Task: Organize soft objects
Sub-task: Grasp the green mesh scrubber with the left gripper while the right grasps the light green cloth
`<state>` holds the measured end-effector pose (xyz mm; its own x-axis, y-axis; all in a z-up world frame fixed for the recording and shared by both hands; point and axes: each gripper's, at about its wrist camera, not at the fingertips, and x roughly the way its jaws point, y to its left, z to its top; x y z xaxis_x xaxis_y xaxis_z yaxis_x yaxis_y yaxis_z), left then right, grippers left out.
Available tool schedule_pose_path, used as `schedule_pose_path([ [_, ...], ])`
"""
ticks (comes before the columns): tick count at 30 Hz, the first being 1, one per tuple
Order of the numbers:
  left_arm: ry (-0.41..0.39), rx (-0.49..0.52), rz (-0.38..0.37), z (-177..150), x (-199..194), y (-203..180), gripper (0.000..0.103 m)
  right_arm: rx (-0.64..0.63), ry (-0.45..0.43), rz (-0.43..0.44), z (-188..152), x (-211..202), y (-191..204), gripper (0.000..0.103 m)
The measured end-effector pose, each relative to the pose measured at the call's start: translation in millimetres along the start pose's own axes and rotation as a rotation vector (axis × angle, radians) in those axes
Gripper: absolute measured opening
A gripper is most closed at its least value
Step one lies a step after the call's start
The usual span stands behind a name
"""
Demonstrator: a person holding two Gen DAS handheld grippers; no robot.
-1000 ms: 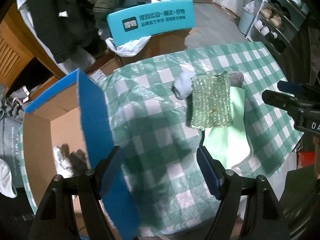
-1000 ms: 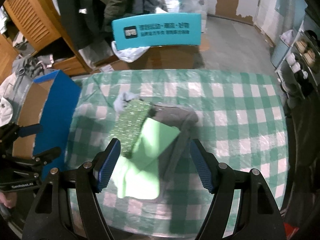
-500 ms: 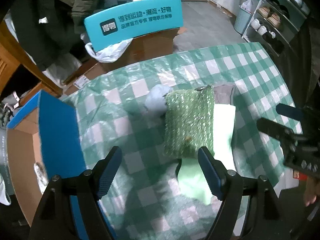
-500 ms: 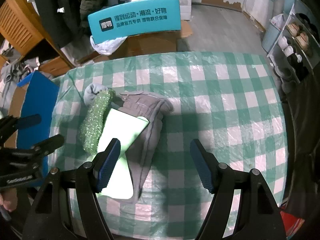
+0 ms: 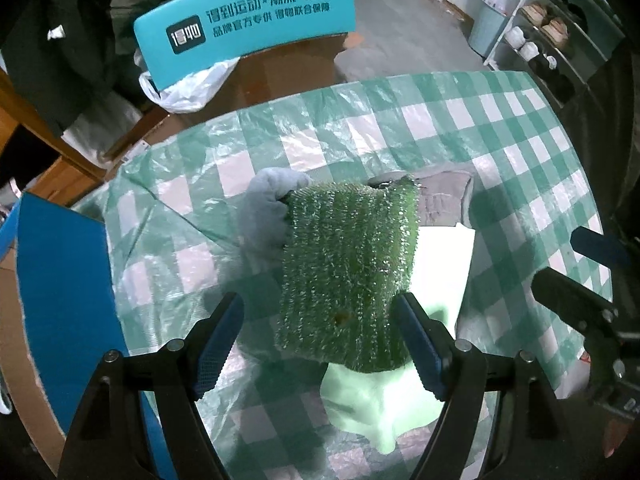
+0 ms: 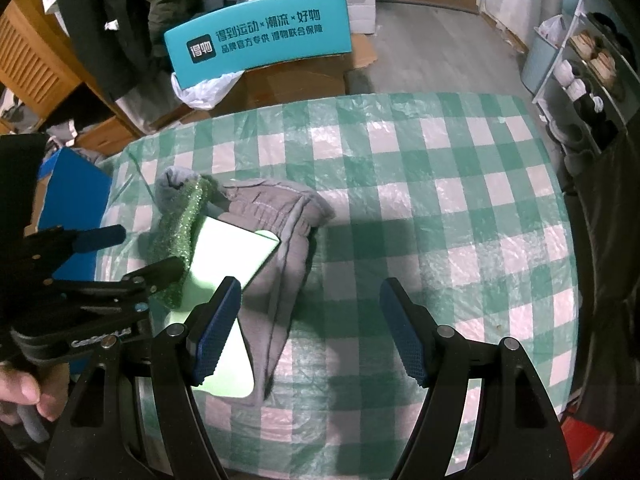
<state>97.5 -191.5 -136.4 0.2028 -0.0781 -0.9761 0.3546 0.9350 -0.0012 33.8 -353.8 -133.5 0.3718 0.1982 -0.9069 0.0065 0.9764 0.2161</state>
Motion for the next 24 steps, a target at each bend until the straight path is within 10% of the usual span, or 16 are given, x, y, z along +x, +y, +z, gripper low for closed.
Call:
schedule_pose_path([
  [3, -0.013, -0.012, -0.04, -0.6, 1.8, 3.4, 0.079, -0.004, 0.007, 0.004, -0.1, 2.2, 1.8, 0.073],
  [11, -0.003, -0.043, -0.113, -4.4, 0.8, 11.1, 0.026, -0.017, 0.018, 0.004, -1.8, 5.9, 6.0, 0.073],
  [24, 0.01, -0.072, -0.082, -22.6, -4.3, 40.1, 0.021, -0.106, 0.053, 0.063, -10.3, 20.8, 50.2, 0.073],
])
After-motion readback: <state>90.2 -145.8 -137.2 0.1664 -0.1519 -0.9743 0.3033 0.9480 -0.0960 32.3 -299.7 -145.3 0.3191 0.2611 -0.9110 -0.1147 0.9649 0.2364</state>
